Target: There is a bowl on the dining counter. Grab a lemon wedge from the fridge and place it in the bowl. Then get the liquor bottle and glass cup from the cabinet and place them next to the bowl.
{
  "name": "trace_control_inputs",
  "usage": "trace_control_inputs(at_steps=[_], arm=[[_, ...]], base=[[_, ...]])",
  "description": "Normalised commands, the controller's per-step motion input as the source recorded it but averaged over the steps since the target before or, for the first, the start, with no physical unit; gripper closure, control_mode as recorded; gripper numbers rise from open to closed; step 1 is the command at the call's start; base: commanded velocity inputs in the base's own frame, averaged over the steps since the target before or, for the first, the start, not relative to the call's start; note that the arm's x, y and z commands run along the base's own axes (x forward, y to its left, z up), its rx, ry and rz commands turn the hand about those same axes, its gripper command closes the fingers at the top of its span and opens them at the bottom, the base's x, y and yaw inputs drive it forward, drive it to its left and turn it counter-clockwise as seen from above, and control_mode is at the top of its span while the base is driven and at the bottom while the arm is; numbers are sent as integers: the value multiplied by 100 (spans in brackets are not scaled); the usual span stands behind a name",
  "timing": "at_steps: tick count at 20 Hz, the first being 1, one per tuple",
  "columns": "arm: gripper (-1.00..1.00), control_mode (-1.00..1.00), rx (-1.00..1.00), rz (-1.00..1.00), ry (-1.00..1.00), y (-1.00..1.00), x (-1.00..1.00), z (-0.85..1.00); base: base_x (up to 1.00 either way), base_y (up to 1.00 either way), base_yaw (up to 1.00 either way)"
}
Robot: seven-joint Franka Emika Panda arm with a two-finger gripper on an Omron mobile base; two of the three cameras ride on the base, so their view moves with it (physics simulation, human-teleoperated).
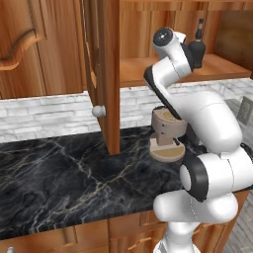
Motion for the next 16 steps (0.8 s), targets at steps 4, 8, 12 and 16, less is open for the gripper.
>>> trace_control_inputs(at_steps=[4,8,12,16], arm=[[100,-100,-1,0,1,8,0,-2],[100,-100,0,-9,0,8,-15,0],[100,-100,0,-17,-2,12,-61,0],[100,-100,0,-18,-7,4,-96,5]], base=[[0,0,0],[0,0,0],[0,0,0],[0,0,0]])
